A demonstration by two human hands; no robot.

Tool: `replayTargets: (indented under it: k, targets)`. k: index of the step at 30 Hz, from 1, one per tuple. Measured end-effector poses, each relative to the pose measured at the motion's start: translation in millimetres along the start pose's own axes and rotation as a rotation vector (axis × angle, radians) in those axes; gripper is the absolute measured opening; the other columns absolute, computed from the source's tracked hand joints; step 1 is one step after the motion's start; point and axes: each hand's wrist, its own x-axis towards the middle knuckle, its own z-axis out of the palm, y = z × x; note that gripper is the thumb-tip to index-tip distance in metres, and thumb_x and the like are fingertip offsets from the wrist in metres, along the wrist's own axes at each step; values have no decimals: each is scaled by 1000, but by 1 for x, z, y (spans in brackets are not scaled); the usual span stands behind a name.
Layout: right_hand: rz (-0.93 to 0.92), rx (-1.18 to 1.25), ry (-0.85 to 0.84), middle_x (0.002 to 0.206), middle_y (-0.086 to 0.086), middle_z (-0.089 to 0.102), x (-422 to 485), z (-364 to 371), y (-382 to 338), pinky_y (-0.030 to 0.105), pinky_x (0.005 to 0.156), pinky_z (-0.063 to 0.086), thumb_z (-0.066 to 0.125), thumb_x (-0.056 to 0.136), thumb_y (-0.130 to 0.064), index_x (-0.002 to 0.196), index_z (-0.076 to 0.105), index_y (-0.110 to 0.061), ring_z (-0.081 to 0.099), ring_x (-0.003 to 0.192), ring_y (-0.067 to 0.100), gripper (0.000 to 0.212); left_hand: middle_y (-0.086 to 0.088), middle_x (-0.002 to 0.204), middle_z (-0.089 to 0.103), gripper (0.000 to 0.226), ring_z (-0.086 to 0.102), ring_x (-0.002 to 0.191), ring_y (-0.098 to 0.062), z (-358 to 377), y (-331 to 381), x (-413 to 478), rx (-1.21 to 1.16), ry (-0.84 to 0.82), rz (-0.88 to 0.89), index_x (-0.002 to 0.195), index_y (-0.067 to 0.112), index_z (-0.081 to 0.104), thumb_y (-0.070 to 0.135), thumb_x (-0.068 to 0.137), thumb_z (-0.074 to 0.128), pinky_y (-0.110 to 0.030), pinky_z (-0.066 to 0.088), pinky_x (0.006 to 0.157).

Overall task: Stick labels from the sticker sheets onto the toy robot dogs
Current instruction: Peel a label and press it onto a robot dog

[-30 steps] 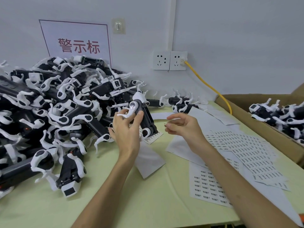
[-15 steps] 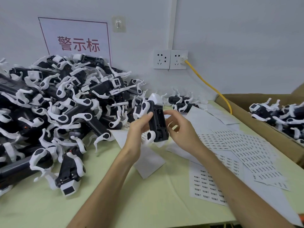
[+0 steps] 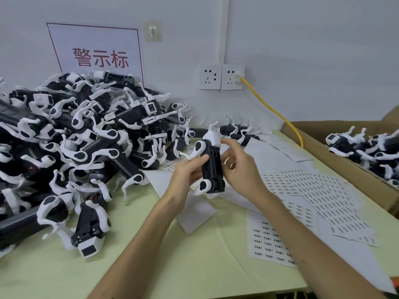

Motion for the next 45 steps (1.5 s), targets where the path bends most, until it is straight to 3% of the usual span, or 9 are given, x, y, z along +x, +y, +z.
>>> replayTargets:
  k: [4, 8, 12, 18, 31, 34, 38, 43, 45]
  targets:
    - [40, 16, 74, 85, -8, 67, 0, 0, -2, 10, 65, 43, 75, 89, -19, 127, 51, -36, 60, 67, 7, 48, -12, 107, 77, 51, 72, 96, -20, 1, 2, -1, -21, 12, -22, 118, 5, 74, 42, 85, 61, -48, 50, 103]
    - [335, 192, 131, 91, -4, 68, 4, -1, -6, 24, 71, 51, 83, 82, -37, 118, 60, -25, 67, 68, 12, 44, -12, 109, 76, 43, 71, 97, -24, -4, 4, -1, -126, 32, -20, 109, 9, 77, 42, 88, 61, -33, 54, 85]
    - [521, 536, 63, 81, -1, 72, 5, -2, -6, 28, 68, 51, 74, 93, -20, 101, 74, -10, 65, 64, 11, 13, -11, 120, 76, 40, 75, 104, -27, -3, 8, -2, -283, 6, 9, 103, 16, 83, 40, 94, 53, -31, 61, 78]
    - [530, 670, -3, 95, 10, 73, 4, 1, -6, 38, 83, 51, 69, 96, -17, 109, 75, -6, 61, 84, 26, 19, -15, 126, 73, 46, 71, 115, -28, -1, 7, -3, -312, -35, 18, 116, 8, 77, 37, 102, 44, -31, 60, 82]
    - [510, 670, 20, 81, 3, 68, 4, -2, -6, 27, 70, 51, 71, 94, -15, 99, 79, -9, 58, 71, 16, 11, -13, 123, 74, 40, 73, 105, -26, -2, 2, -1, -233, -60, 38, 112, 14, 79, 36, 101, 47, -34, 60, 84]
    - [491, 570, 134, 79, -1, 67, 4, 0, -8, 27, 69, 51, 72, 94, -14, 95, 76, -9, 55, 61, 11, 7, -10, 116, 75, 43, 72, 103, -29, -1, 1, -1, -176, -86, 37, 117, 13, 77, 42, 99, 50, -34, 58, 84]
    - [487, 554, 364, 72, -9, 63, 7, -4, -8, 29, 69, 48, 73, 93, -14, 90, 72, -17, 48, 52, 10, 4, -13, 113, 65, 47, 62, 111, -33, -3, 0, -1, -176, 11, 37, 123, 6, 67, 41, 92, 62, -54, 42, 111]
    - [576, 849, 311, 62, -4, 53, 10, -17, -11, 25, 58, 35, 69, 95, -13, 91, 73, -14, 38, 50, 11, 5, -2, 105, 72, 38, 59, 90, -15, -9, 4, 0, -350, 45, 35, 115, 13, 68, 40, 89, 65, -21, 46, 74]
    - [610, 991, 193, 61, -1, 47, 9, -15, -15, 25, 56, 28, 64, 95, -15, 93, 74, -14, 30, 50, 13, 11, -7, 122, 70, 48, 60, 98, -20, -8, 3, 2, -380, 78, 25, 124, 12, 65, 41, 86, 65, -24, 48, 80]
